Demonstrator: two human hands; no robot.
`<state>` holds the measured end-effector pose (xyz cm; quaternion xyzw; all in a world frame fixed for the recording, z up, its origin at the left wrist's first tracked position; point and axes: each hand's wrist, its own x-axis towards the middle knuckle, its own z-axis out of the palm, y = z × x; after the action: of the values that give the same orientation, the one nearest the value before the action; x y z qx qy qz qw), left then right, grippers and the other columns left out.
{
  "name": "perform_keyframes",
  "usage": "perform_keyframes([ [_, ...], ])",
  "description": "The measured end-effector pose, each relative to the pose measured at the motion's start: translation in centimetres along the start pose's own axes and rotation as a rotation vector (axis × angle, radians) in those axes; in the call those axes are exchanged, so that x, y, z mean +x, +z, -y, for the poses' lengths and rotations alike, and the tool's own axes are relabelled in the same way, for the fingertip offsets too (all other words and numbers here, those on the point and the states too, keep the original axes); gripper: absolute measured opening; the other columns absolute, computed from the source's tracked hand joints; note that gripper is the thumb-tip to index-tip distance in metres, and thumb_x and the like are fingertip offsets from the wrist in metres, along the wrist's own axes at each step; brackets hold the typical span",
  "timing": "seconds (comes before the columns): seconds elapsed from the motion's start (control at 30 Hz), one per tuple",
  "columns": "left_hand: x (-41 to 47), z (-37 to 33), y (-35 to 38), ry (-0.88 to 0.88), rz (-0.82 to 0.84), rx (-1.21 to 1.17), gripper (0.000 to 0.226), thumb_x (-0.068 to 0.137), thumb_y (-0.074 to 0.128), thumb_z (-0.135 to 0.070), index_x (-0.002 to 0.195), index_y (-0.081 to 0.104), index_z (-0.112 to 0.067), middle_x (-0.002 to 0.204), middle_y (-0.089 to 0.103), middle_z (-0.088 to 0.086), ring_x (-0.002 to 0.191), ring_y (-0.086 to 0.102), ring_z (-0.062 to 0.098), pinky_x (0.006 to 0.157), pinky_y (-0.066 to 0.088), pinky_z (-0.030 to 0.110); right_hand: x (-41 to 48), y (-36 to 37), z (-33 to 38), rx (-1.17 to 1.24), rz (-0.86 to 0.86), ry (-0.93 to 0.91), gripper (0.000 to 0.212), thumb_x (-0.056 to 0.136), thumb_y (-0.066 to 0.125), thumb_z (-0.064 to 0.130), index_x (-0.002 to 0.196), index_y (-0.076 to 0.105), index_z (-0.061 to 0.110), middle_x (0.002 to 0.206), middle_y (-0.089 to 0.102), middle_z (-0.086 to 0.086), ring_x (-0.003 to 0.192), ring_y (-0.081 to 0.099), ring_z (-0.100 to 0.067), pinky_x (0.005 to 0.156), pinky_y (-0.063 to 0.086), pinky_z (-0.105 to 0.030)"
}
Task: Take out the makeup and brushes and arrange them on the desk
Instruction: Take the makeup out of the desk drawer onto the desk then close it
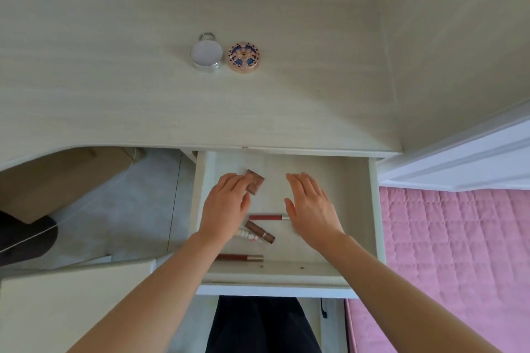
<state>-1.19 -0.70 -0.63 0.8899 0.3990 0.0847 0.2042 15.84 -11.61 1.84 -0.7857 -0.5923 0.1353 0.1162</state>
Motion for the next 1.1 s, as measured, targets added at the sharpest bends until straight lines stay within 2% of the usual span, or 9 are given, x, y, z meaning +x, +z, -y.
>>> perform_keyframes([
  [0.2,-0.1,0.0,4.1,-0.209,0.151,-0.024,0.041,0.093,0.054,-0.015,0.134,0.051,-0.013,0.134,0.053,0.003,0.127,0.043,0.022,0.097,0.047,0.037,-3.0,3.8,-3.2,0.020,0.226,0.164,0.049,0.096,0.049,0.025,0.140,0.036,0.009,0.138,0.047,-0.006,0.132,0.038,-0.022,0.102,0.042,-0.035],
  [0.33,1.4,0.9,6.3,-0.340,0.197,-0.036,0.045,0.094,0.052,-0.016,0.138,0.044,-0.014,0.138,0.046,0.005,0.124,0.043,0.026,0.093,0.048,0.039,-3.6,6.2,-4.9,0.055,0.338,0.346,0.051,0.098,0.043,0.034,0.142,0.030,0.012,0.139,0.042,-0.006,0.129,0.038,-0.024,0.096,0.046,-0.035],
  [0.43,2.5,1.5,7.9,-0.412,0.222,-0.041,0.047,0.094,0.052,-0.019,0.140,0.041,-0.015,0.138,0.045,0.006,0.122,0.044,0.027,0.091,0.049,0.040,-3.7,7.8,-5.7,0.073,0.362,0.449,0.054,0.096,0.043,0.039,0.141,0.030,0.011,0.134,0.043,-0.008,0.122,0.041,-0.026,0.090,0.048,-0.036],
  [0.6,4.0,2.0,10.2,-0.497,0.204,-0.042,0.049,0.094,0.053,-0.029,0.140,0.040,-0.018,0.135,0.045,0.007,0.121,0.041,0.029,0.087,0.048,0.042,-3.8,9.3,-6.6,0.098,0.358,0.540,0.051,0.094,0.046,0.043,0.134,0.037,0.012,0.128,0.044,-0.008,0.116,0.041,-0.027,0.086,0.046,-0.037],
  [0.77,4.9,1.6,11.0,-0.563,0.144,-0.001,0.052,0.089,0.057,-0.048,0.130,0.049,-0.016,0.123,0.047,0.009,0.113,0.043,0.031,0.079,0.049,0.042,-3.9,9.7,-6.6,0.055,0.361,0.531,0.048,0.095,0.043,0.045,0.129,0.046,0.011,0.130,0.042,-0.008,0.116,0.041,-0.026,0.087,0.046,-0.034],
  [0.93,4.8,1.1,11.1,-0.563,0.096,-0.025,0.050,0.085,0.066,-0.037,0.124,0.049,-0.010,0.120,0.050,0.012,0.111,0.044,0.032,0.077,0.047,0.041,-3.9,9.9,-6.0,0.072,0.352,0.558,0.047,0.096,0.043,0.042,0.128,0.044,0.007,0.130,0.042,-0.011,0.117,0.042,-0.026,0.090,0.045,-0.033],
  [1.1,4.1,0.6,11.1,-0.500,0.043,-0.084,0.046,0.081,0.073,-0.028,0.114,0.047,-0.007,0.107,0.058,0.011,0.100,0.050,0.031,0.069,0.049,0.043,-4.2,10.2,-5.2,0.136,0.344,0.571,0.049,0.097,0.045,0.037,0.132,0.036,0.004,0.132,0.039,-0.015,0.119,0.041,-0.028,0.092,0.044,-0.032],
])
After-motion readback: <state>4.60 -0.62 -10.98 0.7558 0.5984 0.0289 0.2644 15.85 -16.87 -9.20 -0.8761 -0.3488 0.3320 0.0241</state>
